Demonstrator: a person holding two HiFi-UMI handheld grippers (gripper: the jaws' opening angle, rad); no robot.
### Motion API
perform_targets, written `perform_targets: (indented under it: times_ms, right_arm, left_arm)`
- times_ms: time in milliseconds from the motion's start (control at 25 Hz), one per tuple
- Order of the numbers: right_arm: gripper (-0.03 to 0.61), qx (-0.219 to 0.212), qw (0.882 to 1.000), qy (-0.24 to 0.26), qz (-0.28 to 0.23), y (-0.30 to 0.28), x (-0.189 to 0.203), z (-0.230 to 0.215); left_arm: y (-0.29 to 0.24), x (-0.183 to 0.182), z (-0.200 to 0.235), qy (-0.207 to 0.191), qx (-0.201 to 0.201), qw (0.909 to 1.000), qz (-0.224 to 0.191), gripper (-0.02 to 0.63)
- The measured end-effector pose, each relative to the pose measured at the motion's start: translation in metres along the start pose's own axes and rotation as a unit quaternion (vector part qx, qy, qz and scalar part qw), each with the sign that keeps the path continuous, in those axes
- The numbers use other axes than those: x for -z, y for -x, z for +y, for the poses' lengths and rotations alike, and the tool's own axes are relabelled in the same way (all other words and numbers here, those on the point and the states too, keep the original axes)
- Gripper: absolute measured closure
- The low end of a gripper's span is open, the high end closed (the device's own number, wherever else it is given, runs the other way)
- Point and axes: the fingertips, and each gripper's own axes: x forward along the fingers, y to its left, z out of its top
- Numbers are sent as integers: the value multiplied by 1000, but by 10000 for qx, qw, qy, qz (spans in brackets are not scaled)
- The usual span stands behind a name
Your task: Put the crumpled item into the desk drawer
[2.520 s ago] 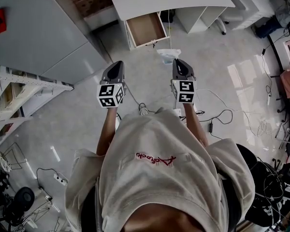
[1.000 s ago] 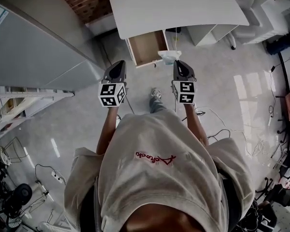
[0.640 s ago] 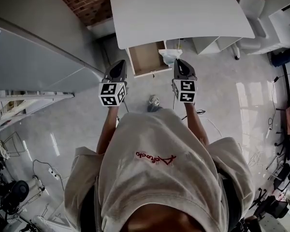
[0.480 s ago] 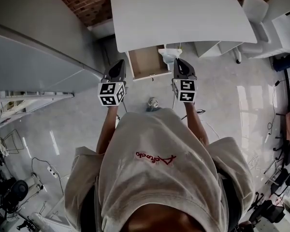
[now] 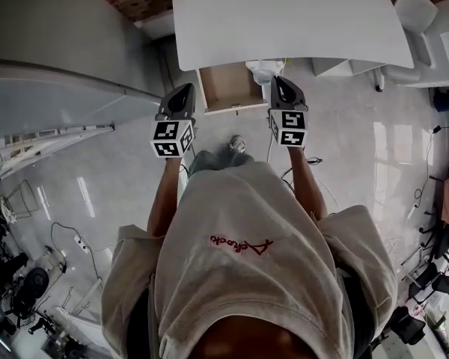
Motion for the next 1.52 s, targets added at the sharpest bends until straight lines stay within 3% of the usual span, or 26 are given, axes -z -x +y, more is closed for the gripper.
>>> perform_targets:
  times_ms: [280, 1040, 1520]
  right_arm:
    - [566, -1, 9995, -121, 284, -3, 20, 6]
    - [566, 290, 9946, -348, 930, -75, 86, 28]
    - [566, 197, 9891, -493, 1376, -95, 161, 50]
  left_arm:
    - [-9, 19, 0, 85, 143, 9994, 290, 604]
    - [-75, 97, 51, 420, 721, 9931, 825, 604]
    - [-88, 177, 57, 675, 808, 9865, 1252, 604]
